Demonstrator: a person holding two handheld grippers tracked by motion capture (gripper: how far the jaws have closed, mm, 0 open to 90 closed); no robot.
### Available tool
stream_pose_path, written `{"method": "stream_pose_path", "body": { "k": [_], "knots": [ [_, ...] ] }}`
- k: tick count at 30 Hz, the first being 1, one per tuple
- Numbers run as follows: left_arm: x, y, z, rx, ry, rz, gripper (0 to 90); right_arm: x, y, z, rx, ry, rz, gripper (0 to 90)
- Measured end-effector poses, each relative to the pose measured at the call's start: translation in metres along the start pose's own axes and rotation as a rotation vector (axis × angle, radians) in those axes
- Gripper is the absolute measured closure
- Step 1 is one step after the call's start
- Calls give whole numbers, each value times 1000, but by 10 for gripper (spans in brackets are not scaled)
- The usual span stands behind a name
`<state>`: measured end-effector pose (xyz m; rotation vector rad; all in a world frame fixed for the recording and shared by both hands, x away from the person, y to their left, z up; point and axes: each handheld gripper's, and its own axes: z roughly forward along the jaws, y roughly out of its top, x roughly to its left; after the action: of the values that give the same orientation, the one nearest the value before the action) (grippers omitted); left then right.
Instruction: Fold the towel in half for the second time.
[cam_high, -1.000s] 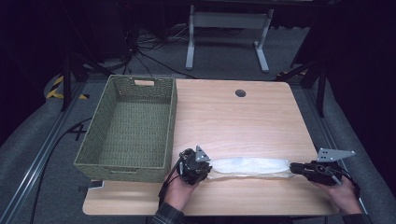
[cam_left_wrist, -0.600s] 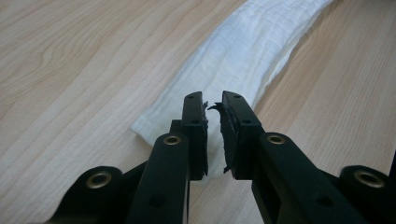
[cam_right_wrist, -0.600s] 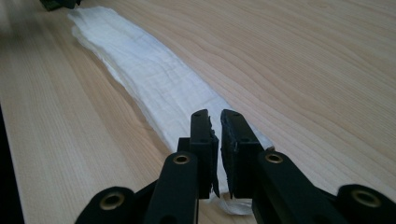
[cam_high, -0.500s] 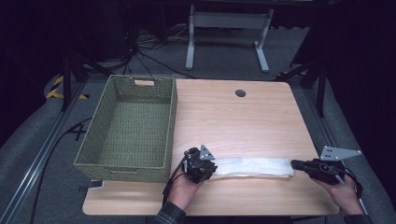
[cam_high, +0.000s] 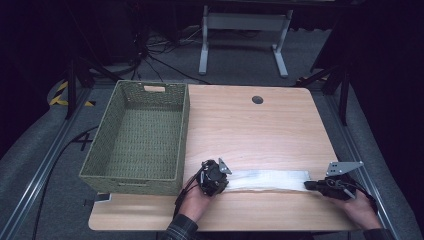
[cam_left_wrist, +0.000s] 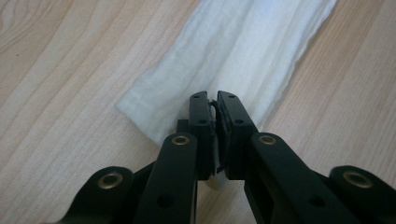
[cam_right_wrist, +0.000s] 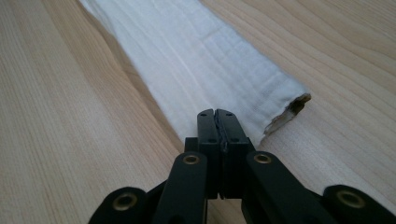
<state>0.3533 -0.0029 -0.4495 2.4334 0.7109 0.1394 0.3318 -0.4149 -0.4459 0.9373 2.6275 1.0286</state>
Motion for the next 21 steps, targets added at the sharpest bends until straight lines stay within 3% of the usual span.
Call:
{"method": "stream_pose_path", "body": {
  "k": [3,8,10,11,13,21],
  "knots": [
    [-1,0,0,-12,-6,-18,817,1,0,0,5,-3,-2,897],
    [-1,0,-3,-43,3,-29,659,0,3,3,10,-19,0,898],
    [1,0,-6,-47,-15,-30,594,-1,6,6,15,-25,4,898],
    [1,0,-5,-73,-6,-28,563,-2,7,7,17,-31,3,898],
    [1,1,-6,-77,0,-16,511,-4,10,9,21,-42,4,898],
    [4,3,-6,-98,-2,-9,413,-15,21,17,22,-84,28,898]
  ]
}}
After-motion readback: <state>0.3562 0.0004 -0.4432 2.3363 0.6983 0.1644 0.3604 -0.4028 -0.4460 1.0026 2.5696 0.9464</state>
